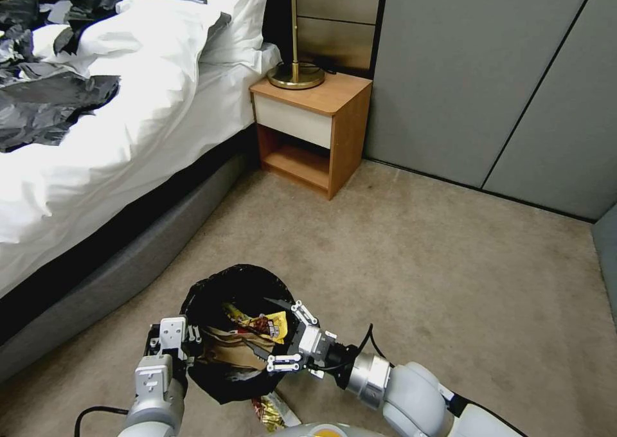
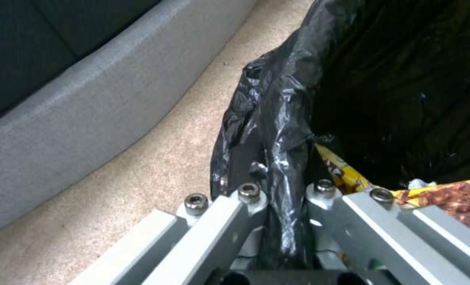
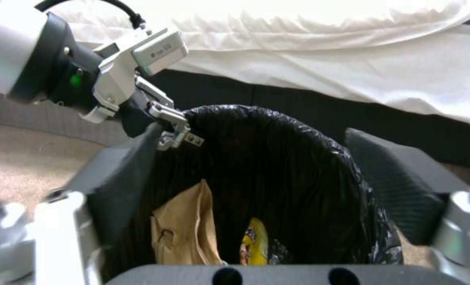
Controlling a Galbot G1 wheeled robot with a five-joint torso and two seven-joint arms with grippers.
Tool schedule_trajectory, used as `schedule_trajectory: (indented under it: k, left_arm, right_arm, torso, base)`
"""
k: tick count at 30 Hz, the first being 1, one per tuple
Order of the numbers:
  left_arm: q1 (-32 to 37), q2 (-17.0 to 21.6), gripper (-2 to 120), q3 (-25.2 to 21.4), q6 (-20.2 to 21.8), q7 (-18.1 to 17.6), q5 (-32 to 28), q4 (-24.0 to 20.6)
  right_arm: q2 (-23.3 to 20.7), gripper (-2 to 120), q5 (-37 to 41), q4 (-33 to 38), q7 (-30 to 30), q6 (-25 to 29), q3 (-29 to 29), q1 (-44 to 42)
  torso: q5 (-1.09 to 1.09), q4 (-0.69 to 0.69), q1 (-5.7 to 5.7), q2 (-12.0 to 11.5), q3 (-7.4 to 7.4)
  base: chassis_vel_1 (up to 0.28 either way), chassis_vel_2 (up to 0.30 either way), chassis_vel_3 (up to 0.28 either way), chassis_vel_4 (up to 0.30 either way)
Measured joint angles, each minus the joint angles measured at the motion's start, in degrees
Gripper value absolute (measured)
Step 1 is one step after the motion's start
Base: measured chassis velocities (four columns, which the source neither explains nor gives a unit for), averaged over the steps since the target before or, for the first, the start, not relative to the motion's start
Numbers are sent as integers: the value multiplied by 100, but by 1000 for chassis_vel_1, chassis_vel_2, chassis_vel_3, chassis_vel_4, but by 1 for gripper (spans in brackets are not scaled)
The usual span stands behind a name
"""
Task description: Pick up the trash bin, then pick up the garbage from the floor and place it into the trash bin.
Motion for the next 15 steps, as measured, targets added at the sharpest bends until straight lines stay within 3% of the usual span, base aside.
schedule_trajectory:
  k: [6,13,15]
  left_arm:
    - [23,-1,0,-10,0,1,16,-7]
    - [68,10,0,-37,-28,3,41,40]
    - [83,33,0,-80,-51,6,38,41]
  right_arm:
    - [-55,100,31,374,37,-11,302,-60]
    - [-2,100,371,1499,570,-178,1350,-365]
    - [93,100,421,1858,845,-191,1923,-650]
  torso:
    - [0,0,0,0,0]
    - [-1,1,0,0,0]
    - [0,-1,0,0,0]
  base:
    - [0,0,0,0]
    - [0,0,0,0]
    - [0,0,0,0]
